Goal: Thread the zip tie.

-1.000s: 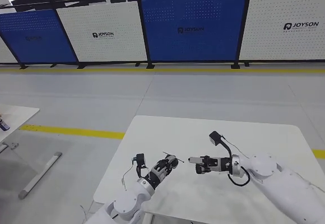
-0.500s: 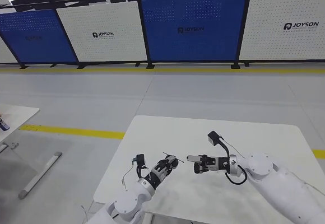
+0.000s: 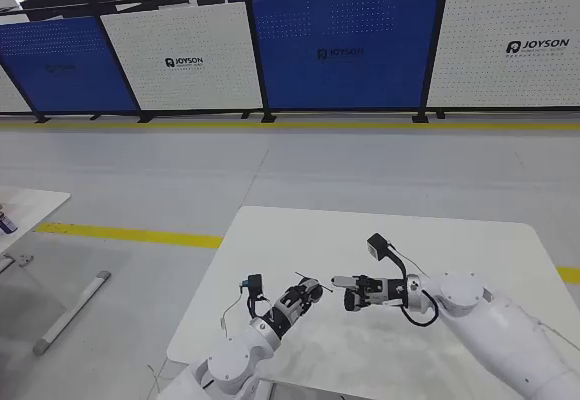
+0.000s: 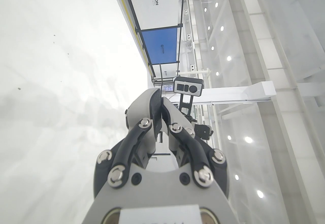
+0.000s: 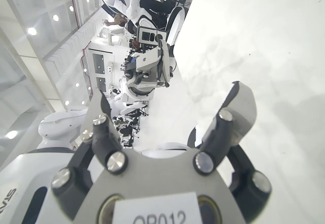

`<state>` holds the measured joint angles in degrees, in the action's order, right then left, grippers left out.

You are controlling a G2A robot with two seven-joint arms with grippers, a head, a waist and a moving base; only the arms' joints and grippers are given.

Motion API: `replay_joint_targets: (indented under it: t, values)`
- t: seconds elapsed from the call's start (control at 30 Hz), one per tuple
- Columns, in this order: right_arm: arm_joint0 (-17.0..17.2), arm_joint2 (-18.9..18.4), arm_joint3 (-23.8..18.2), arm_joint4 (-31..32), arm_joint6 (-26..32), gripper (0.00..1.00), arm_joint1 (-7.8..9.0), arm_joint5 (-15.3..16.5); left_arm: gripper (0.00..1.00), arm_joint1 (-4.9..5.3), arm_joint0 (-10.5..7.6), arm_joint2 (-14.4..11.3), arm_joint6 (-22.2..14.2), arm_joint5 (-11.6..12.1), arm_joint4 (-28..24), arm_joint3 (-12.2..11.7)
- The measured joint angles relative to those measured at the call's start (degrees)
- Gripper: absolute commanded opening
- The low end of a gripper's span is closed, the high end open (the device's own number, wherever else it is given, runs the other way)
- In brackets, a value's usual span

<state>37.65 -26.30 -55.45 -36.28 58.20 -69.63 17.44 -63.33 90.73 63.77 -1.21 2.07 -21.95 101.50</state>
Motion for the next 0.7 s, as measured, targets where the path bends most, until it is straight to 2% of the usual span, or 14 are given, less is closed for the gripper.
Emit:
replay_joint_targets:
  t: [0.1,0.3,0.4,0.7]
  values:
    - [0.18,-0.07,-0.20,0.17,-0.29,1.00,0.00,-0.09,0.00,-0.04,-0.11,-0.07,-0.07,-0.07,0.00,-0.13]
    - [0.72,-0.62,-2.07,3.14,-1.09,1.00,-0.47,-3.06,0.00,-0.37,-1.01,-1.02,-1.36,0.02,0.72,-0.67]
    - [0.52,-0.79,-1.64,3.89,-0.82,1.00,-0.85,-3.99,0.00,-0.64,-1.10,-1.62,-0.15,0.09,0.94,-0.70]
    - [0.54,-0.81,-1.62,3.90,-0.93,1.00,-0.86,-4.04,0.00,-0.67,-1.11,-1.72,-0.03,0.06,0.85,-0.73]
